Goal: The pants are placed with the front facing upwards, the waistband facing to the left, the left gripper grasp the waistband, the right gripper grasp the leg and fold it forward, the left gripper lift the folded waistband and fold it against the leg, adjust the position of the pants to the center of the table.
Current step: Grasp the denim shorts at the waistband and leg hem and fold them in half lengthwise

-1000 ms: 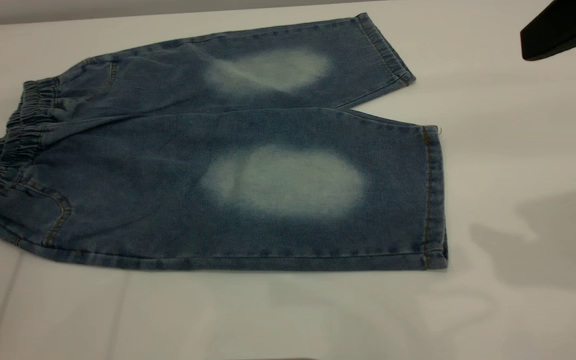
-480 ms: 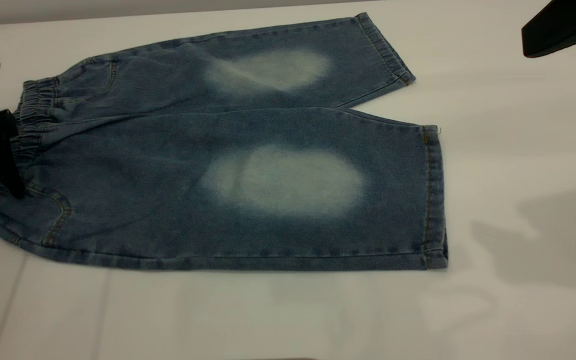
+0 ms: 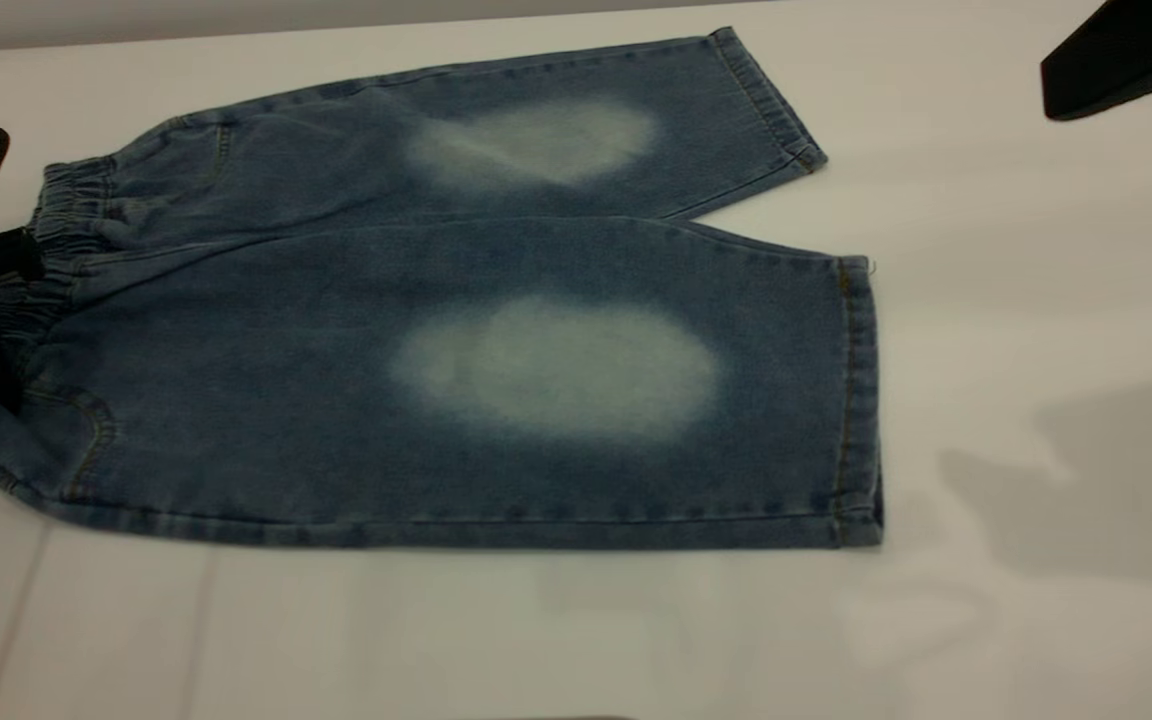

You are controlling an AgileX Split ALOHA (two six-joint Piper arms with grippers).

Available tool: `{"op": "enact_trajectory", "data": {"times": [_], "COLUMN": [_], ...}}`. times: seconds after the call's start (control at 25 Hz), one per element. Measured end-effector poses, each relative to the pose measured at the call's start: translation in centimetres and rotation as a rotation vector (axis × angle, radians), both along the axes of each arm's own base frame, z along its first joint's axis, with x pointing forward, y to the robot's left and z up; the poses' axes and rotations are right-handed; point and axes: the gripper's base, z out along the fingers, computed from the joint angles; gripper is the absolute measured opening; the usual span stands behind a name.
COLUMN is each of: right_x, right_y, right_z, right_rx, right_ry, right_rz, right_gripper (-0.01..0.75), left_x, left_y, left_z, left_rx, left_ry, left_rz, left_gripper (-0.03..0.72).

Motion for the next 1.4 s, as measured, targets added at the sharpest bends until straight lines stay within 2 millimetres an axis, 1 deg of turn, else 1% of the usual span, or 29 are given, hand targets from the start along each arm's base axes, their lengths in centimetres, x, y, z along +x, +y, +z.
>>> {"op": "enact_trajectory", "data": {"times": [0.04, 0.08, 0.2, 0.32, 0.4, 0.52, 0.64, 0.76, 0.88, 0.96, 1.08, 1.4], "right_x": [0.0, -0.1, -0.2, -0.4, -0.3, 0.0, 0.2, 0.3, 0.2, 0.2, 0.4, 1.4], "right_y": [0.2, 0.3, 0.5, 0.5, 0.6, 1.1, 2.3, 3.4, 4.1, 4.3, 4.4, 4.6], "right_z": [-0.3, -0.6, -2.6, -5.1, -6.8, -8.9, -10.8, -12.6, -14.3, -15.1, -15.6, -16.8], "right_rx": [0.014, 0.028, 0.044, 0.053, 0.066, 0.105, 0.146, 0.176, 0.192, 0.209, 0.226, 0.219], "right_ry": [0.026, 0.057, 0.162, 0.284, 0.355, 0.416, 0.444, 0.469, 0.495, 0.507, 0.507, 0.512], "right_rz": [0.011, 0.02, 0.028, 0.009, 0.001, 0.005, 0.023, 0.017, -0.001, -0.009, -0.006, -0.007], "right_gripper": [0.496, 0.496, 0.496, 0.496, 0.496, 0.493, 0.487, 0.486, 0.486, 0.486, 0.486, 0.486], "left_x": [0.0, 0.0, 0.1, 0.1, 0.2, 0.4, 0.5, 0.6, 0.6, 0.6, 0.5, 0.5], "left_y": [0.0, 0.0, -0.1, -0.2, -0.5, -1.6, -3.0, -4.3, -5.5, -6.0, -6.7, -6.8], "left_z": [0.0, 0.1, 0.7, 2.3, 3.7, 5.2, 6.1, 6.2, 6.3, 6.3, 6.4, 6.4], "left_rx": [0.0, 0.0, 0.0, 0.006, 0.015, 0.024, 0.023, 0.02, 0.017, 0.016, 0.014, 0.01], "left_ry": [-0.002, -0.004, -0.016, -0.049, -0.083, -0.12, -0.146, -0.15, -0.152, -0.153, -0.156, -0.156], "left_rz": [-0.005, -0.009, -0.015, -0.034, -0.066, -0.125, -0.168, -0.204, -0.237, -0.254, -0.273, -0.273], "left_gripper": [0.119, 0.104, 0.099, 0.099, 0.099, 0.099, 0.099, 0.099, 0.099, 0.099, 0.099, 0.099]}}
